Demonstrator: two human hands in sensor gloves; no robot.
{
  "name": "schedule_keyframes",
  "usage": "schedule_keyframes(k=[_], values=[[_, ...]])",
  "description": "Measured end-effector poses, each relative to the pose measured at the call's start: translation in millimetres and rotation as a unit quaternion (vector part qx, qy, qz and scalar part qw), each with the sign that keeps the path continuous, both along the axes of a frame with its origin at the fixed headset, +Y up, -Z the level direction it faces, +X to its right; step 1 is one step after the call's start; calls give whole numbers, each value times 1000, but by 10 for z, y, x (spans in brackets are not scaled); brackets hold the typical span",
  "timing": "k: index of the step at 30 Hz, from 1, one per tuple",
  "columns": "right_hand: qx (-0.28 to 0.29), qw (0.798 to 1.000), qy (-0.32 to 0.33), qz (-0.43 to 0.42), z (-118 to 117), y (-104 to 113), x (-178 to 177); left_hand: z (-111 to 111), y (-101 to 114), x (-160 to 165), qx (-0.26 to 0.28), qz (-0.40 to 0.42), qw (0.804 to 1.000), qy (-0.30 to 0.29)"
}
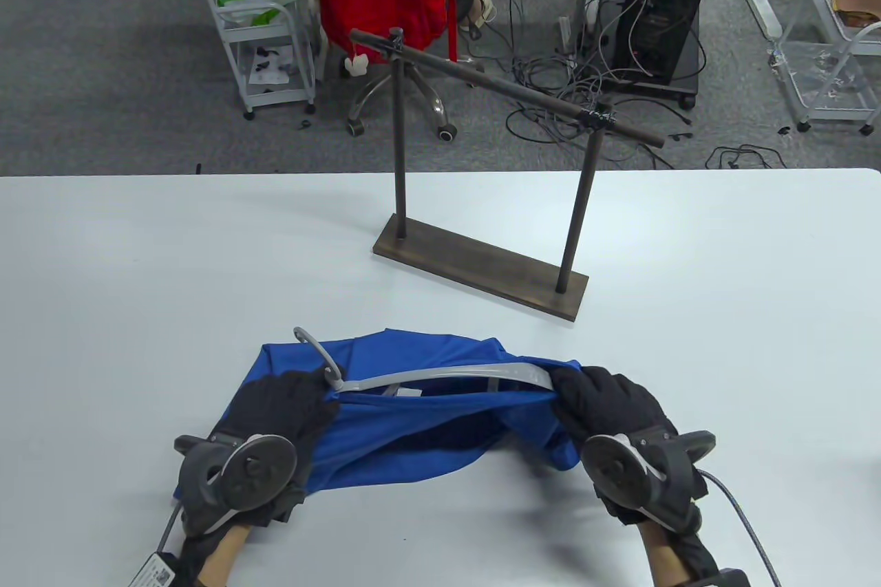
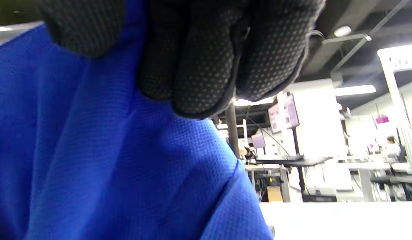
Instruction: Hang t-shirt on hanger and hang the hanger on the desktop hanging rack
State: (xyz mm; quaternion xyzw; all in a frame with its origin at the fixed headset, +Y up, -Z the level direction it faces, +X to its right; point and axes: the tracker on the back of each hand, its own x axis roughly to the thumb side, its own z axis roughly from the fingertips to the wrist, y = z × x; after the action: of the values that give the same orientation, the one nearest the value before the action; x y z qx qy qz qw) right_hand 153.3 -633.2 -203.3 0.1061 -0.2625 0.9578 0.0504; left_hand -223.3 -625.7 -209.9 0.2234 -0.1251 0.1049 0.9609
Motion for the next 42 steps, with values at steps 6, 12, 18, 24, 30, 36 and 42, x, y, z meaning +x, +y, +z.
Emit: schedule_keyframes(k=[6,12,18,24,30,36,42], values=[[12,998,51,22,153,-9,-235,-8,-60,45,-17,5,1000,-10],[33,993,116,-6,271,15,-388,-6,-78,62,-20,-1,1000,-16],[5,998,52,36,146,-24,-282,19,-90,127,-25,-15,999,-31],[-105,991,45,65,37,-199,-393,101,-96,243,-25,-19,998,-61],[-52,993,86,68,208,-170,-642,169,-142,404,-39,-31,995,-91],[-36,994,92,41,236,-170,-658,130,-155,400,-69,-18,993,-95],[-10,996,86,7,209,-133,-559,37,-158,287,-75,-21,994,-76]])
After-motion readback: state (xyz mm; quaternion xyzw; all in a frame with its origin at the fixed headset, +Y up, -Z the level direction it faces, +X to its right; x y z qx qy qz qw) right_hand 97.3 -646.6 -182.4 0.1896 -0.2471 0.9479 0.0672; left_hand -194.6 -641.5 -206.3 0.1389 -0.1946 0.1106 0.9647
